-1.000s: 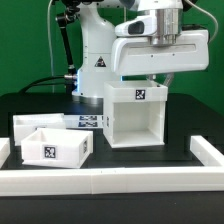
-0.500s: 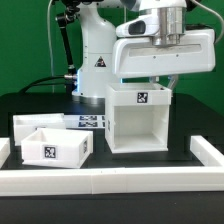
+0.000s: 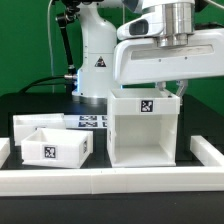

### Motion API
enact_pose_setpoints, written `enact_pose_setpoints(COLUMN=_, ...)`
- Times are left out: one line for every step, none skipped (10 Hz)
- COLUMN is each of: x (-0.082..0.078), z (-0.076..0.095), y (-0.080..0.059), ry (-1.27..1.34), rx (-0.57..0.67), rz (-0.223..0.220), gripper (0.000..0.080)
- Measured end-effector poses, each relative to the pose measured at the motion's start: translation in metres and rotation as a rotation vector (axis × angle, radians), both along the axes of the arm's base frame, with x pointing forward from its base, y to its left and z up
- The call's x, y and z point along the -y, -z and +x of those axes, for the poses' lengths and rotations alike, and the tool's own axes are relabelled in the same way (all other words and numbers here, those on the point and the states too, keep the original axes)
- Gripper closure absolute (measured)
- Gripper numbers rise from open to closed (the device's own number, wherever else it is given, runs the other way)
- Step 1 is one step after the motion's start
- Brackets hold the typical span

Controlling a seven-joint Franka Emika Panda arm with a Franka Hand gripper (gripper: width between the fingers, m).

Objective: Assemble drawer

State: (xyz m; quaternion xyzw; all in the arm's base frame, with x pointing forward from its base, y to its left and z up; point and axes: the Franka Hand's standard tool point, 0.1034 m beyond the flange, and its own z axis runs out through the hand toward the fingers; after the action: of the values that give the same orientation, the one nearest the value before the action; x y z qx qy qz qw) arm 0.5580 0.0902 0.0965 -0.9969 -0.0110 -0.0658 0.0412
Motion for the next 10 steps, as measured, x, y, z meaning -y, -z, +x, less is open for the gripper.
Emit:
enact_pose_setpoints(x=0.003, z=0.014, y=0.0, ry=0.009, rx=0.013, rz=0.002, gripper=0.0762)
enact_pose_setpoints(x=0.005, z=0.027, y=-0.001, ry=0.016, rx=0.026, rz=0.004, gripper=0.0762)
enact_pose_setpoints(x=0.006, z=0.034, y=-0.001, ry=0.022, rx=0.034, rz=0.005, gripper=0.0762)
enact_pose_setpoints(x=0.006, z=0.034, y=-0.002, ry=0.025, rx=0.035, rz=0.006, gripper=0.0762)
enact_pose_setpoints(x=0.006, z=0.034, y=-0.002, ry=0.022, rx=0.036, rz=0.005, gripper=0.0762)
enact_pose_setpoints(x=0.005, z=0.034, y=-0.002, ry=0.046, rx=0.035, rz=0.011, gripper=0.0762)
enact_pose_setpoints(x=0.005, z=0.035, y=-0.003, ry=0.084, rx=0.034, rz=0.02, gripper=0.0761)
enact_pose_setpoints(x=0.004, z=0.035, y=-0.004, ry=0.111, rx=0.035, rz=0.025, gripper=0.0761)
enact_pose_setpoints(x=0.003, z=0.036, y=-0.005, ry=0.176, rx=0.035, rz=0.038, gripper=0.0761)
enact_pose_setpoints(x=0.002, z=0.037, y=-0.006, ry=0.242, rx=0.032, rz=0.054, gripper=0.0761)
